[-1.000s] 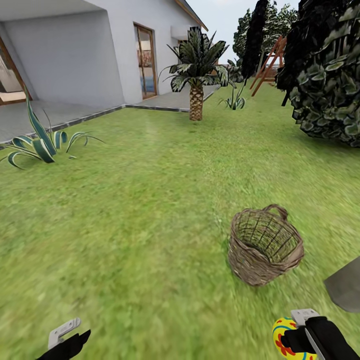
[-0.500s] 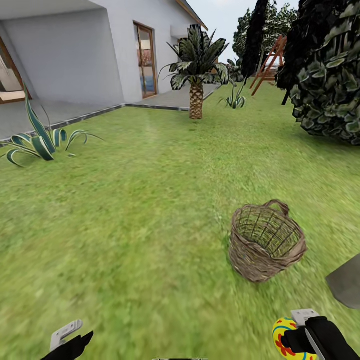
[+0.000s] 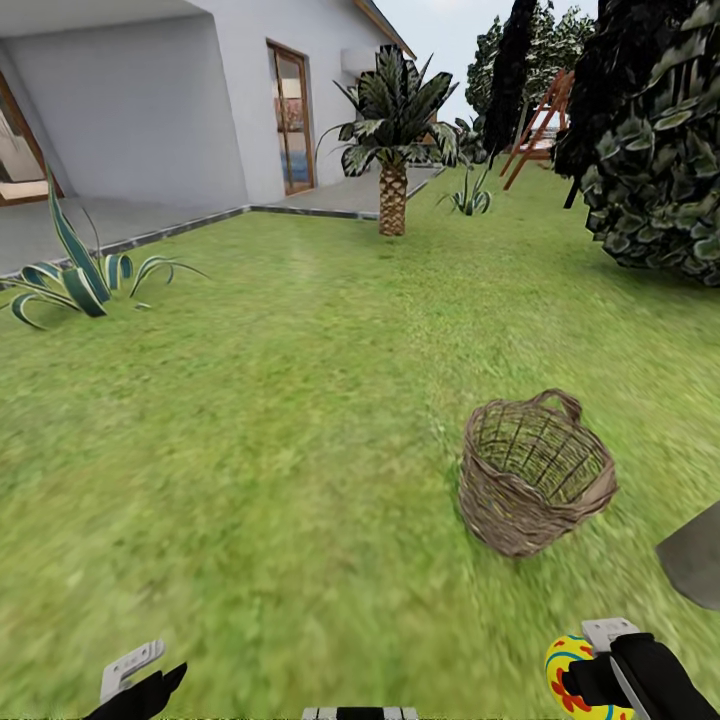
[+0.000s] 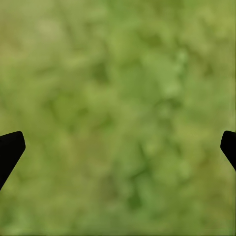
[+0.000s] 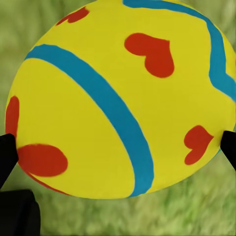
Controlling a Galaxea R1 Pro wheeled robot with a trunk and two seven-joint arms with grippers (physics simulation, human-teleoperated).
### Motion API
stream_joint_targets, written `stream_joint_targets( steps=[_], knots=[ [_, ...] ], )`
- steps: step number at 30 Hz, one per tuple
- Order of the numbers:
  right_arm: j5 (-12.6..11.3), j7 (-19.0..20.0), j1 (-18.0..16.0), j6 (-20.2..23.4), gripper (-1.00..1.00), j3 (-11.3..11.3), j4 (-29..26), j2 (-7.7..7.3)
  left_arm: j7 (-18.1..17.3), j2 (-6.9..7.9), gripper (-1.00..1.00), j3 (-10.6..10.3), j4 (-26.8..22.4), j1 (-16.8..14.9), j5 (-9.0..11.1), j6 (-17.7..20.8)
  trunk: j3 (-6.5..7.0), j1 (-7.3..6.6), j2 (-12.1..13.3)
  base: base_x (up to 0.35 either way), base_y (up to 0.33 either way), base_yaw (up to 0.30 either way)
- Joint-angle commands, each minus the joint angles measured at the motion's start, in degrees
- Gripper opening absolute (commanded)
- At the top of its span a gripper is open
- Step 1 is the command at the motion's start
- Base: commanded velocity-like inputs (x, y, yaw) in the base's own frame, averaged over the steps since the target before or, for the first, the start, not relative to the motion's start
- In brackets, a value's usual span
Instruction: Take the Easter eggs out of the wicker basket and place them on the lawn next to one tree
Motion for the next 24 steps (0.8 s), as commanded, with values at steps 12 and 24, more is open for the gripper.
stream_joint_targets(
  steps=[12,24],
  knots=[
    [0.27,0.28,-0.02,0.23,-1.00,-0.06,-0.06,0.00,-0.29,-0.03,1.00,0.07,0.04,-0.03,0.38,0.55,-1.05,0.62,-1.10,0.028,-0.025,0.000],
    [0.27,0.28,-0.02,0.23,-1.00,0.00,-0.11,-0.09,-0.27,-0.08,1.00,0.06,0.05,-0.02,0.39,0.44,-1.05,0.62,-1.10,0.128,-0.147,0.000]
  ],
)
